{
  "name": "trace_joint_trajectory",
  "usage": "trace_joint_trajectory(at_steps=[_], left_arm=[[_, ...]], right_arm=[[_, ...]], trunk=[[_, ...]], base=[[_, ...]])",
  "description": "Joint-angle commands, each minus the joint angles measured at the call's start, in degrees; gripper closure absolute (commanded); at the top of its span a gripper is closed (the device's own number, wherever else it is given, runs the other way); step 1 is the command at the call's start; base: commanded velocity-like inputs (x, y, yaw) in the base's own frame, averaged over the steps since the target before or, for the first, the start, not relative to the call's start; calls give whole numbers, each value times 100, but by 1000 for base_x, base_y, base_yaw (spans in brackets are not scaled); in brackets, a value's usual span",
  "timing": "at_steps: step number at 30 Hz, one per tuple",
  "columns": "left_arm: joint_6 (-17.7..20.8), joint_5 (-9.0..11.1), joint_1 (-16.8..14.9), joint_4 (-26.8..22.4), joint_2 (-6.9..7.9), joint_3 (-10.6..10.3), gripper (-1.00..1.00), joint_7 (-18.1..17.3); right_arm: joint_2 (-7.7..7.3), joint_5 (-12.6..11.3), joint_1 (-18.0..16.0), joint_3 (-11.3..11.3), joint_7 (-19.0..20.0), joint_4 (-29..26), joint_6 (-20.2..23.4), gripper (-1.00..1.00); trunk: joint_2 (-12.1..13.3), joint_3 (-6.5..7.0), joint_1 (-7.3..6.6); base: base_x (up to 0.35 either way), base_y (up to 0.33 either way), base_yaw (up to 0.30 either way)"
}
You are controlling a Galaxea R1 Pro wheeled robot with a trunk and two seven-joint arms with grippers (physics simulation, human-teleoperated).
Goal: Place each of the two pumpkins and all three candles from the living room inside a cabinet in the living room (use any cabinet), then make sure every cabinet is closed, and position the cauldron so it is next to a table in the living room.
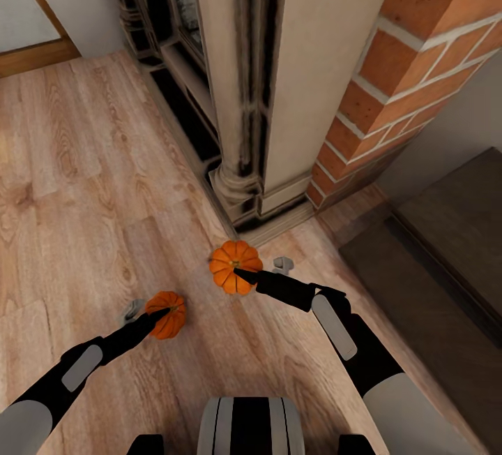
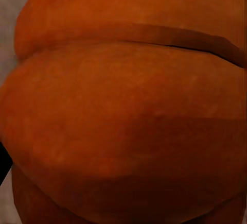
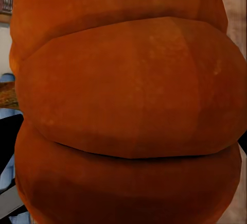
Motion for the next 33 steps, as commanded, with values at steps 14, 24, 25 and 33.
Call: trace_joint_trajectory(at_steps=[14,24,25,33], left_arm=[[16,7,1,-99,36,-2,100,-111],[56,18,1,-149,186,4,100,-588],[63,21,1,-214,275,-1,100,-670],[113,53,3,-517,510,16,100,-859]], right_arm=[[-1,-7,0,0,-2,1,-4,100],[-12,-7,0,0,-2,-6,-4,100],[-16,-10,0,0,-2,-8,-4,100],[-46,-41,-1,-13,-1,-17,-3,100]], trunk=[[0,3,0],[0,3,0],[0,3,0],[0,3,0]], base=[[0,0,-6],[0,0,0],[0,0,0],[0,0,0]])
